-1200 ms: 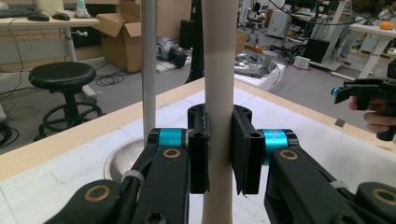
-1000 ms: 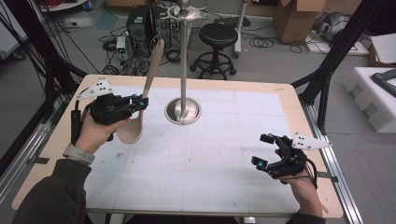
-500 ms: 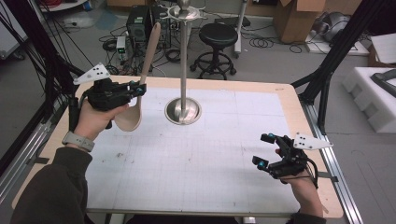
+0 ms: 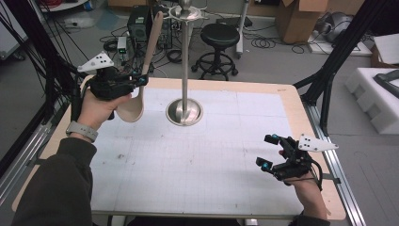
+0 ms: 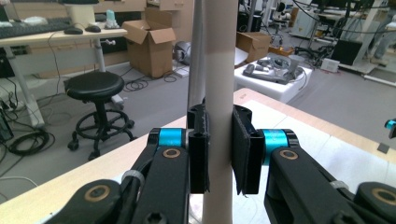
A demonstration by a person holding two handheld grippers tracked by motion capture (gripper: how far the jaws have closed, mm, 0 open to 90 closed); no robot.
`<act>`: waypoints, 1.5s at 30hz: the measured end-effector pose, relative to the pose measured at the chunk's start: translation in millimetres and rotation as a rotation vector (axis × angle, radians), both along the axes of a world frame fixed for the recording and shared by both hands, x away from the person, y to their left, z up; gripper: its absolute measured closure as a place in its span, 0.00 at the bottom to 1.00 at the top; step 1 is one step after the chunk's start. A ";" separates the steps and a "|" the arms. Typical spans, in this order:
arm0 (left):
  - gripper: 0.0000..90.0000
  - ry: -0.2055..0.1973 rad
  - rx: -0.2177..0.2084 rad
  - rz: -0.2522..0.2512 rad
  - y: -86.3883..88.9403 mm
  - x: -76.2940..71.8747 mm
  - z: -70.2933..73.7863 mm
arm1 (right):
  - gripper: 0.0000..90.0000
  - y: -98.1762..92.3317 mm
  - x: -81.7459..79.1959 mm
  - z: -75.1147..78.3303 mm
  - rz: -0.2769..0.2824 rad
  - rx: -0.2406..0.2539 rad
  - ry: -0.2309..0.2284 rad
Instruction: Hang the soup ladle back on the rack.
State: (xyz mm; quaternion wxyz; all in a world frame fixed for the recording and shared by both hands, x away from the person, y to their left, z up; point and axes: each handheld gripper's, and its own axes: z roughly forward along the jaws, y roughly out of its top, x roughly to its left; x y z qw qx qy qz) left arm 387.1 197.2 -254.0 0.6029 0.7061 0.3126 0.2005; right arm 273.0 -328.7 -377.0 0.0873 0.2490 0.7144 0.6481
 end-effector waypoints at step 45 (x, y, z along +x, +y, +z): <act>0.87 0.027 0.008 -0.050 -15.0 17.7 -12.3 | 0.02 -7.1 -4.4 -2.6 -0.020 0.003 0.001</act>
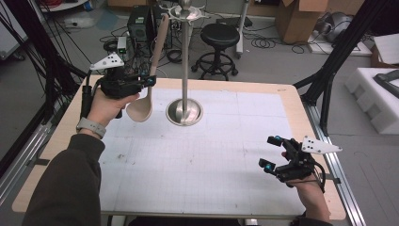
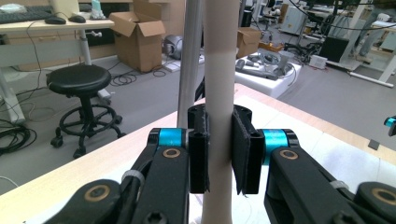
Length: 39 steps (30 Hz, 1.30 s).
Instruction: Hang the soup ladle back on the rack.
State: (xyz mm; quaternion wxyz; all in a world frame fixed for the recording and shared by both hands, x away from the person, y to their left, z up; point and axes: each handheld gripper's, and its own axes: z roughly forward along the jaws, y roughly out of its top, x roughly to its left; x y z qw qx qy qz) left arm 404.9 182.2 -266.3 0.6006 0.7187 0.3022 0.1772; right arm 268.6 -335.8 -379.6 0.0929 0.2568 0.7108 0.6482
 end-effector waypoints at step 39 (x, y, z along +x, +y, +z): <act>0.57 -0.011 0.053 0.056 -31.6 15.2 -8.4 | 0.02 -11.6 -7.7 -3.0 -0.029 0.008 -0.001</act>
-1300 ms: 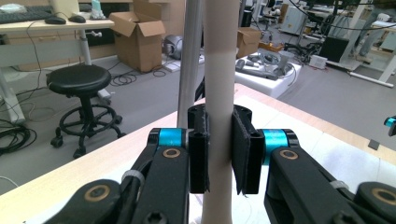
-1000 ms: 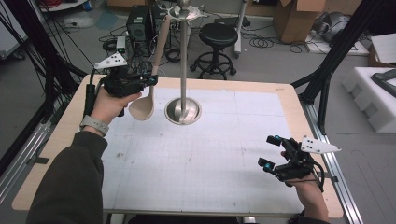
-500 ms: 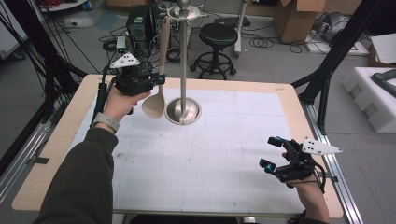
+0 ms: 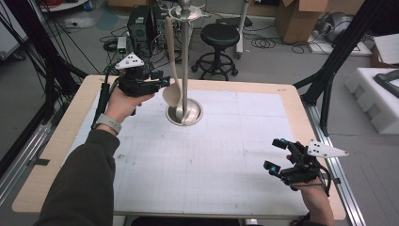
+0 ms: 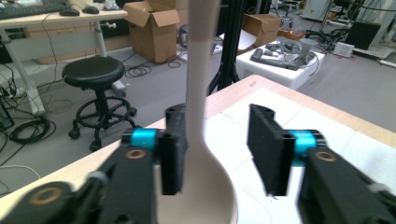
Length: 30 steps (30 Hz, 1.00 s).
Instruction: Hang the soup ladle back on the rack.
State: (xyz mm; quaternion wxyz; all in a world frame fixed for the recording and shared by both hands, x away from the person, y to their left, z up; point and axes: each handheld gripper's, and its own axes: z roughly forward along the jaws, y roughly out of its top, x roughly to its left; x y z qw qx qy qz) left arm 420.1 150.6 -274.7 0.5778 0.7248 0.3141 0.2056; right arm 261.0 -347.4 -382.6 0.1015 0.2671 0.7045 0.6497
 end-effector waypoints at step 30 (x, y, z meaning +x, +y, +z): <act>0.02 -0.004 0.019 -0.127 31.4 -60.2 -44.9 | 0.02 11.9 0.9 1.0 0.009 -0.024 -0.002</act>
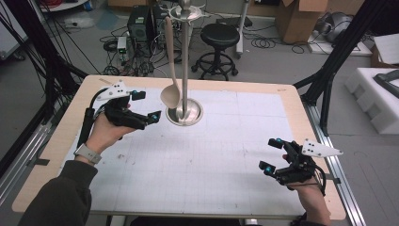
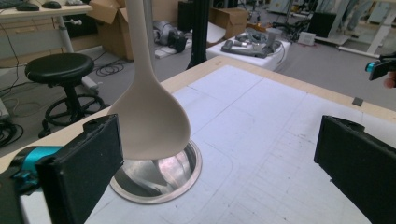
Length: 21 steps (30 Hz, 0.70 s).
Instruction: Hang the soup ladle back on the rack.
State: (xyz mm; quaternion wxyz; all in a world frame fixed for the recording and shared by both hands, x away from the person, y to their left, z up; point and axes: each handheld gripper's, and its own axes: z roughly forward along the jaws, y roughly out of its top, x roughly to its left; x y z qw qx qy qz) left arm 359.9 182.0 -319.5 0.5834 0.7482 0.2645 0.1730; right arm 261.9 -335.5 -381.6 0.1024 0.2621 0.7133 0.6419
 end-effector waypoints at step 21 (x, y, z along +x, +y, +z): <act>0.02 -0.112 -0.067 -0.011 22.9 -66.1 -35.8 | 0.02 2.6 2.4 -1.8 -0.044 0.004 -0.024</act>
